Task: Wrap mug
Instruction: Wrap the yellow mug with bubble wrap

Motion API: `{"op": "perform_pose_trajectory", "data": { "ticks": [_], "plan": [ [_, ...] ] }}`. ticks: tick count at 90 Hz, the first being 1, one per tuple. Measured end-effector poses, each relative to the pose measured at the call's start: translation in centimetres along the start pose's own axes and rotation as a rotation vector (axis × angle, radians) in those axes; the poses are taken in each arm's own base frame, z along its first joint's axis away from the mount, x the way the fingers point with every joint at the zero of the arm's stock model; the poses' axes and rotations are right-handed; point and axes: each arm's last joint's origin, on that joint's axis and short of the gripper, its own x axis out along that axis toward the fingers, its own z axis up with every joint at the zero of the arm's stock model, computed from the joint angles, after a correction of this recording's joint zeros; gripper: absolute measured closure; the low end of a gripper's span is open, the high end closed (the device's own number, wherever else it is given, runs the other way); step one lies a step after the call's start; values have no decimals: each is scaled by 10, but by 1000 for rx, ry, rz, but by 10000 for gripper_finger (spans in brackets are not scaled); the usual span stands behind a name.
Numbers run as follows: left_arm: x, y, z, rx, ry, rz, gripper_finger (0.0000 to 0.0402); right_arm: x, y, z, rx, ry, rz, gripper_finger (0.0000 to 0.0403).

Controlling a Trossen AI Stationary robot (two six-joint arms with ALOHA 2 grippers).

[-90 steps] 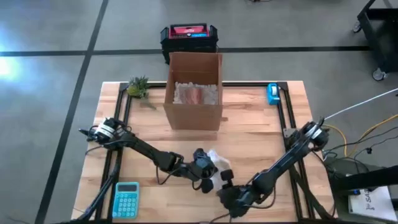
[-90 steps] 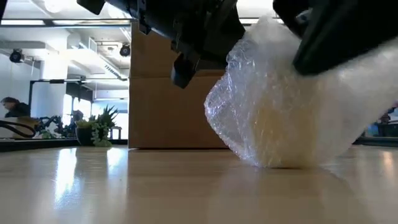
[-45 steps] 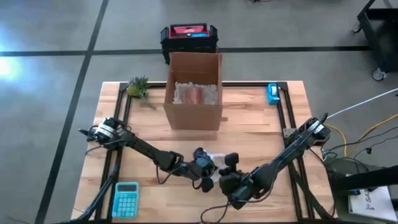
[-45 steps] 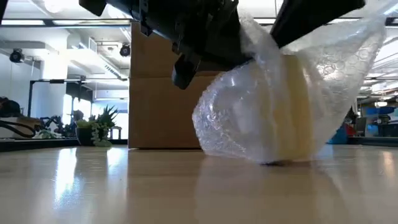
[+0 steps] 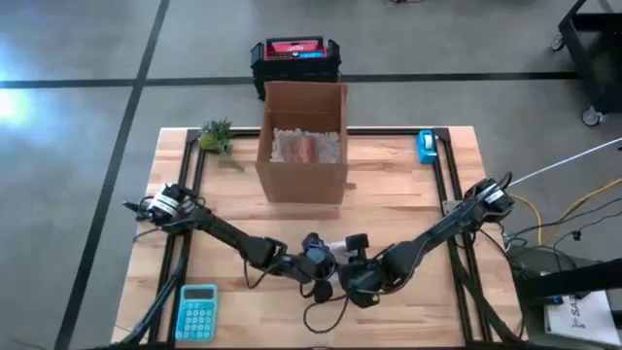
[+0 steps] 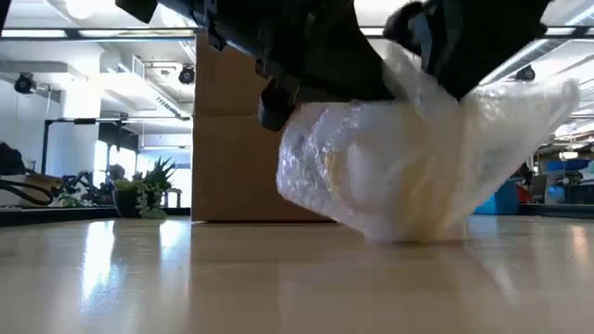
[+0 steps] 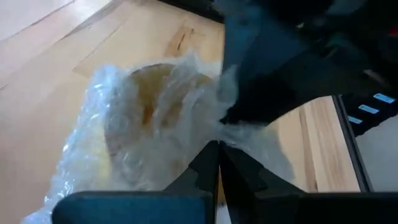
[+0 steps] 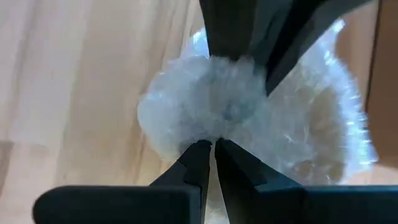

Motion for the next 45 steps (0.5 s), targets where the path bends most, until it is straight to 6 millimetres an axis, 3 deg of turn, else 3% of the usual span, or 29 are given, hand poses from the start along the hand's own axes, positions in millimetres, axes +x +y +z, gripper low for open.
{"op": "perform_pose_trajectory", "data": {
  "ticks": [45],
  "plan": [
    [-29, -6, 26, 11, 8, -80, 402, 10, -13, -3, -30, 32, -59, 384]
  ]
}}
